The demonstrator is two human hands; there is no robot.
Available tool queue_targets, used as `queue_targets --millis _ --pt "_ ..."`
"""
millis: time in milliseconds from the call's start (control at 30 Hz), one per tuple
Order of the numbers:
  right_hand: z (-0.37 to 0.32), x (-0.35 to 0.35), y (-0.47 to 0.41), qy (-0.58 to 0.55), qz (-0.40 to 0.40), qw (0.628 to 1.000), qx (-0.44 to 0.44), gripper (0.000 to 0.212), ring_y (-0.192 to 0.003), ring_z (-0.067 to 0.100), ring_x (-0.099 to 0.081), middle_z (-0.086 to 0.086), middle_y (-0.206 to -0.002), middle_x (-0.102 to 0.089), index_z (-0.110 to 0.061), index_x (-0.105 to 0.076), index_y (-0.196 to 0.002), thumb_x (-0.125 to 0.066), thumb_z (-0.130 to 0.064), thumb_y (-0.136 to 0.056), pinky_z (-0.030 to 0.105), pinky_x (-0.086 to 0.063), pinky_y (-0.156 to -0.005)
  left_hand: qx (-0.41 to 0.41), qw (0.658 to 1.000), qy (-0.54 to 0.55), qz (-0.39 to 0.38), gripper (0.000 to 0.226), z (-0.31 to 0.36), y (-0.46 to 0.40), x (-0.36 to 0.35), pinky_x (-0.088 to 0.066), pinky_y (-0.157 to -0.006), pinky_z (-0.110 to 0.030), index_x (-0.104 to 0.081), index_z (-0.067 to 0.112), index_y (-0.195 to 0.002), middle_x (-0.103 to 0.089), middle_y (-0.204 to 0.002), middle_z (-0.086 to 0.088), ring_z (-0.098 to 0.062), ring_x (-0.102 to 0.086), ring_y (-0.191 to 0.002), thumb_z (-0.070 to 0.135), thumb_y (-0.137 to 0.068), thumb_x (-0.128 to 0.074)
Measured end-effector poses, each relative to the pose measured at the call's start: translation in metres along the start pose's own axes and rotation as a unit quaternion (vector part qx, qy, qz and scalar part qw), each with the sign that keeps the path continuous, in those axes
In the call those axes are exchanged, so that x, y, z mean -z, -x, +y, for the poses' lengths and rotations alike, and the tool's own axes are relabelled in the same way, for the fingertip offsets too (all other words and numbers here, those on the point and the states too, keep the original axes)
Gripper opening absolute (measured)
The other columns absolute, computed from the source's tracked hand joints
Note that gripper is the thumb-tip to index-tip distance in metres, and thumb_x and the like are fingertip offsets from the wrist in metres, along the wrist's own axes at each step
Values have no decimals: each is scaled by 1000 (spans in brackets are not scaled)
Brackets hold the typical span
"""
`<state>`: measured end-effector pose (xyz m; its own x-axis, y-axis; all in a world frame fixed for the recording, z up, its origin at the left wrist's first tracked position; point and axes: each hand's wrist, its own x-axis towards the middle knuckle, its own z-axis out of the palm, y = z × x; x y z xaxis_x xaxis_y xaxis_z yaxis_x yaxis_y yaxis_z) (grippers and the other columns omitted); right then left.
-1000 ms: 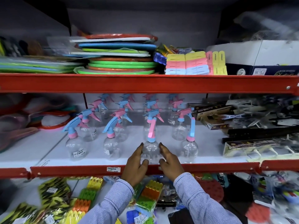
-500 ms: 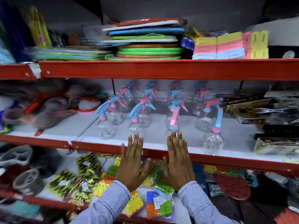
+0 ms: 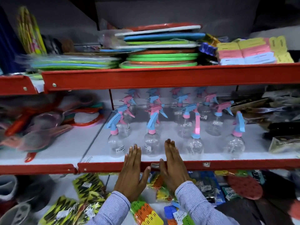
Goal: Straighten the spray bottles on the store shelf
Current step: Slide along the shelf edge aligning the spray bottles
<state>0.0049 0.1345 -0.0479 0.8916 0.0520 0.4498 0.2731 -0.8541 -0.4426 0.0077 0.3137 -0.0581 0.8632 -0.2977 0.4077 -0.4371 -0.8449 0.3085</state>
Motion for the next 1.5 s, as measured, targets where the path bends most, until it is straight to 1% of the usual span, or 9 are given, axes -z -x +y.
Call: queue_targets --millis 200,400,533,667,833,1100,1200,1333,1500 --pt "-2 -11 -12 -50 23 995 -83 63 -147 13 -7 3 -159 -11 -17 -10 -148 -29 -32 -91 35 -17 -121 -57 996 66 -2 72 -14 -14 0 1 -122 -29 1 20 -150 9 -158 6 -8 11 -147 53 -92 -23" --pt "-10 8 -38 -149 -41 982 -109 60 -145 17 -19 4 -158 -16 -16 -12 -148 -39 -14 -95 24 -18 -116 29 968 243 -59 79 -7 -50 11 -7 -120 -30 1 15 -149 1 -161 -5 -17 -3 -149 43 -85 -35" --pt "-14 8 -47 -176 -66 976 -107 58 -138 17 -35 6 -154 -30 -15 -19 -147 -40 -7 -94 13 -24 -104 58 955 280 -74 78 -1 -59 14 -18 -121 -37 -5 18 -151 -12 -161 -4 -18 -18 -147 40 -83 -38" --pt "-9 8 -43 -184 -70 974 -108 59 -134 18 -42 6 -151 -37 -17 -20 -147 -40 -5 -93 17 -29 -104 47 956 284 -61 76 1 -56 13 -29 -118 -42 -14 26 -149 -25 -159 3 -11 -30 -143 46 -80 -37" --pt "-7 11 -36 -185 -63 976 -100 59 -134 17 -41 5 -149 -39 -17 -21 -147 -41 -5 -92 16 -28 -104 23 965 256 -50 76 1 -47 13 -26 -119 -34 -15 24 -150 -25 -158 4 -9 -29 -143 46 -80 -36" --pt "-2 15 -20 -157 -66 984 -62 65 -139 16 -34 3 -154 -30 -20 -13 -148 -42 -12 -91 22 -27 -111 -23 974 222 -35 76 3 -31 11 -25 -120 -37 -9 24 -150 -21 -159 3 -8 -24 -145 51 -84 -35" --pt "-3 8 -8 -113 -36 992 -37 69 -147 13 -10 1 -160 -9 -22 -1 -148 -42 -20 -93 34 -19 -121 -42 984 169 -41 74 4 -22 10 -18 -122 -41 2 28 -149 -7 -161 3 -11 -11 -148 44 -87 -35" --pt "-13 7 6 -6 11 1000 13 71 -146 14 16 2 -159 12 -18 8 -148 -36 -28 -93 38 -4 -123 -51 996 69 -2 71 -3 2 13 -5 -124 -39 10 27 -149 8 -162 6 -9 13 -148 47 -92 -28" --pt "-37 0 16 82 35 993 77 68 -148 27 7 13 -159 -2 -8 -5 -148 -36 -30 -91 47 -6 -118 -26 999 -5 46 69 -21 33 28 -1 -121 -40 -1 19 -151 -2 -162 0 -16 7 -150 42 -95 -35"
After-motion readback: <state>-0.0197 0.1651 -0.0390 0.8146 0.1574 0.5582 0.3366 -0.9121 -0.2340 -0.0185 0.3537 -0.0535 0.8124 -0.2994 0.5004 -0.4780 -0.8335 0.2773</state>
